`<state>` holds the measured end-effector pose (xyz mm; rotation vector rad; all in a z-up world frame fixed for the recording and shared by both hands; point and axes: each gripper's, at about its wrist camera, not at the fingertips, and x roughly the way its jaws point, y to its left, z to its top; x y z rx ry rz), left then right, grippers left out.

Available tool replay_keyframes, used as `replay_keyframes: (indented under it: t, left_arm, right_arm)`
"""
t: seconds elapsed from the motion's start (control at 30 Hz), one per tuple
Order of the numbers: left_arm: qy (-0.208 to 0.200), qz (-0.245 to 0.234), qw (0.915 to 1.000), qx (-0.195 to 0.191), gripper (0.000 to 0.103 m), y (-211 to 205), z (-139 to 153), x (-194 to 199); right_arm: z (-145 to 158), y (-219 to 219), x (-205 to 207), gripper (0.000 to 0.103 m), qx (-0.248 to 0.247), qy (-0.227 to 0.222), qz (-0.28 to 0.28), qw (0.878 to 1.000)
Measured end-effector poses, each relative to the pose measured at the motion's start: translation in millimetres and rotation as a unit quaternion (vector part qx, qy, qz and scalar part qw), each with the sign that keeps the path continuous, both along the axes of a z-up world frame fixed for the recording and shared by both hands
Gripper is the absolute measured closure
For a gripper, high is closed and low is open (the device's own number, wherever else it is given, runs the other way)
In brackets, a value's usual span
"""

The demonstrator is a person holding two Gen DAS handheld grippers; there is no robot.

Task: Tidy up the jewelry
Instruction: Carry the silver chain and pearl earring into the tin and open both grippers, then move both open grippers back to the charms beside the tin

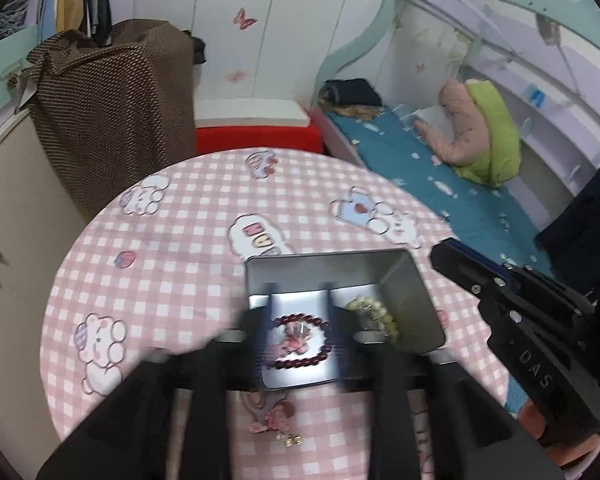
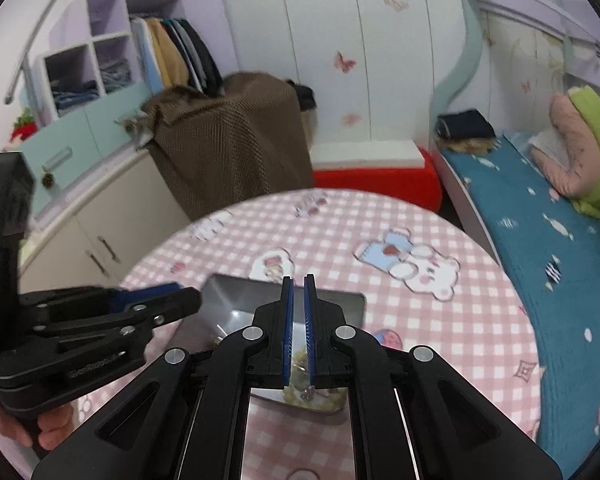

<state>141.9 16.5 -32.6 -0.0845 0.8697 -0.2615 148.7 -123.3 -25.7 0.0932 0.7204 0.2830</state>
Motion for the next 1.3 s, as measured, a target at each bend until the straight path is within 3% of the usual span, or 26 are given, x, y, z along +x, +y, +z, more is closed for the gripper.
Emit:
replay_keyframes:
  t: [0.03, 0.07, 0.1, 0.13, 0.83, 1.3]
  left_arm:
    - [-0.001, 0.005, 1.0, 0.006, 0.051, 0.5, -1.0, 0.1]
    - [-0.001, 0.008, 0.9999, 0.009, 0.053, 1.3, -2.3, 0.3]
    - [0.003, 0.013, 0.9998, 0.013, 0.053, 2.5, -4.8, 0.8]
    - [0.007, 0.015, 0.9998, 0.012, 0.053, 3.7, -6.2, 1.0]
    - [0.01, 0.021, 0.9995, 0.02, 0.052, 7.6, -3.7, -13.4]
    - [0.008, 0.035, 0.9991, 0.023, 0.052, 21.3, -2.4, -35.1]
  right_arm:
    - [-3.0, -1.4, 0.9, 0.078, -0.009, 0.006, -0.012, 1.0]
    - [-4.5, -2.7, 1.5, 0.041, -0.011, 0.008, -0.018, 1.0]
    - [-5.8, -6.8, 0.3, 0.024, -0.01, 0.005, -0.034, 0.999]
    - [-6.0, -10.0, -2.3, 0.019, -0.008, -0.002, -0.045, 0.999]
    - [-8.2, -15.9, -14.6, 0.019, -0.022, 0.01, -0.059, 0.998]
    - [5.9, -5.3, -45.4, 0.019, -0.03, -0.024, -0.037, 0.999]
